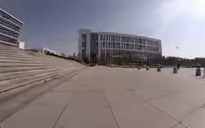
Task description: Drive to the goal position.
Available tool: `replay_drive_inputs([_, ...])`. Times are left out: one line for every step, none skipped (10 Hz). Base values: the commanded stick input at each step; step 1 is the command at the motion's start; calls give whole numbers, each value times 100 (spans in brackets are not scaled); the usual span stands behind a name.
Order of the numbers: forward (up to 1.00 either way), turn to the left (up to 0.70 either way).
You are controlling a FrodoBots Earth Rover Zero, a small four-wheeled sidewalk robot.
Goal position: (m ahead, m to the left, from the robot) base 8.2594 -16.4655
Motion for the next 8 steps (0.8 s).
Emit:
replay_drive_inputs([70, 0])
replay_drive_inputs([70, 0])
replay_drive_inputs([70, 0])
replay_drive_inputs([70, 0])
replay_drive_inputs([70, 0])
replay_drive_inputs([70, 0])
replay_drive_inputs([70, 0])
replay_drive_inputs([70, 0])
